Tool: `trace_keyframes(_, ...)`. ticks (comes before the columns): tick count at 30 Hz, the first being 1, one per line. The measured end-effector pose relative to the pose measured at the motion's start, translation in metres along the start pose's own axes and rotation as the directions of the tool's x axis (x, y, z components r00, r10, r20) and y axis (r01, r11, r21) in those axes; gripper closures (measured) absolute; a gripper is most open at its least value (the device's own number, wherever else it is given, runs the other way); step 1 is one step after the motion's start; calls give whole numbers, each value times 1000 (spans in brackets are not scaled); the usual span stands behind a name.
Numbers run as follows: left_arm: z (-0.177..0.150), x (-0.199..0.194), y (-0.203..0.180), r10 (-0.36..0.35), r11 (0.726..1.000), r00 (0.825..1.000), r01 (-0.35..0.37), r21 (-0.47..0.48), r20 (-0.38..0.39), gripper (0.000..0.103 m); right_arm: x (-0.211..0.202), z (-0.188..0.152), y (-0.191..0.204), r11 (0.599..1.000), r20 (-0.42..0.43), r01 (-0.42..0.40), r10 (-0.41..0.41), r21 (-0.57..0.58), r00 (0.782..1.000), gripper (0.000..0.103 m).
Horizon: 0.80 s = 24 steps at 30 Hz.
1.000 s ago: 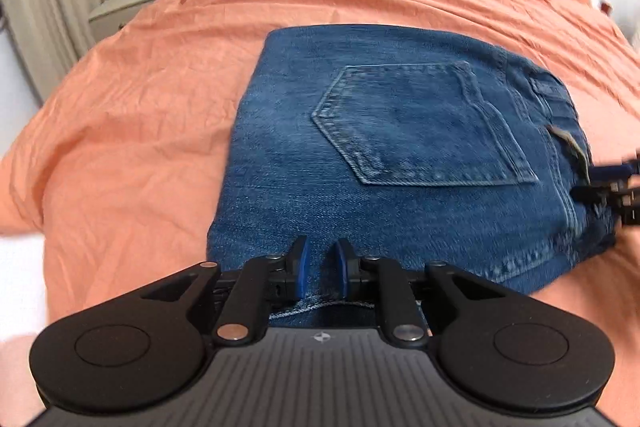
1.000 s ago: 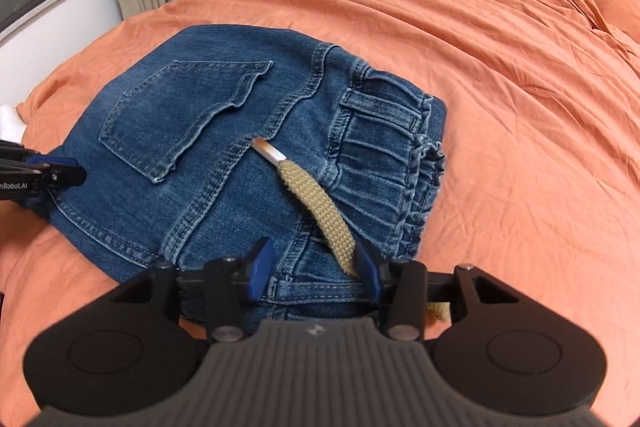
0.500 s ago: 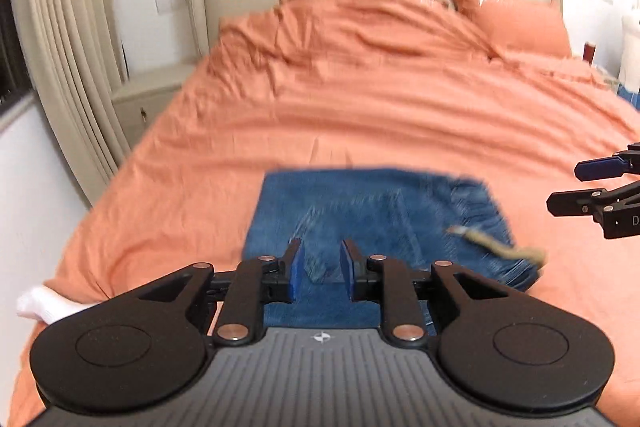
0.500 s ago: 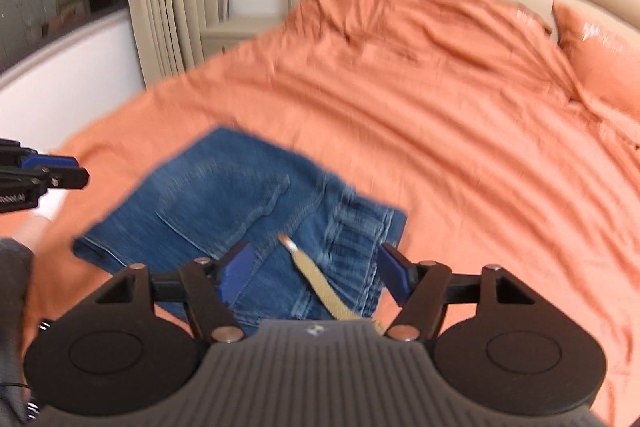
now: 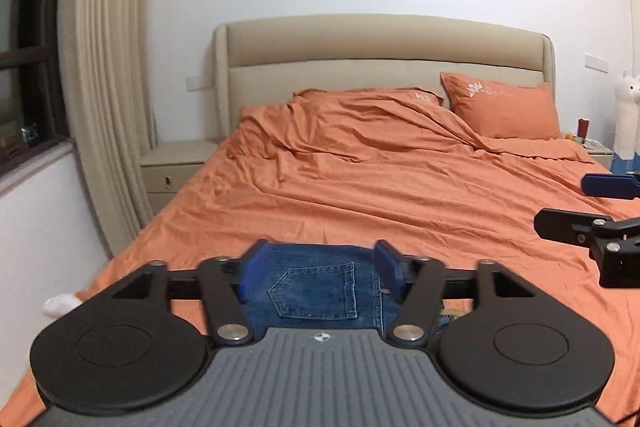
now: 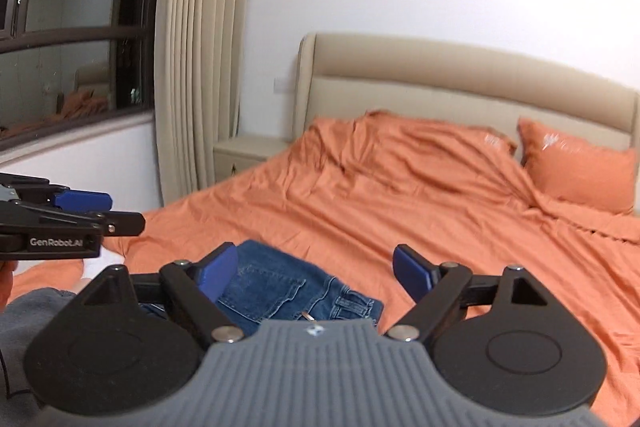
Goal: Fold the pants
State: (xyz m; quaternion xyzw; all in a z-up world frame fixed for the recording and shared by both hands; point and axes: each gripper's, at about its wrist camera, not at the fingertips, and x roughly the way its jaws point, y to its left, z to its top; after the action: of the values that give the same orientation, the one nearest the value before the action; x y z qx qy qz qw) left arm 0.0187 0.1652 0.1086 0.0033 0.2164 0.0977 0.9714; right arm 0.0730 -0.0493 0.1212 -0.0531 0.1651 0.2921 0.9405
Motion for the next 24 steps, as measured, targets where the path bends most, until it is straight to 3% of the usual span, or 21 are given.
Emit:
trace_keyframes(3, -18, -7, -9, 55, 998, 998, -55, -8, 11, 14, -21, -19, 12, 999, 47, 52, -52, -6, 998, 21)
trace_keyframes(9, -56, 0, -17, 164, 986, 986, -165, -37, -33, 13, -25, -69, 27, 994, 14, 95, -96, 58, 995, 21)
trace_keyframes(16, -85, 21, -26, 148, 988, 980, -153, -29, -133, 13, 5, -108, 35, 994, -103, 89, -83, 56, 991, 21)
trace_keyframes(24, -97, 20, -39, 149, 989, 976, -150, 7, -156, 13, 11, -120, 24, 988, -125, 116, -103, 101, 987, 21)
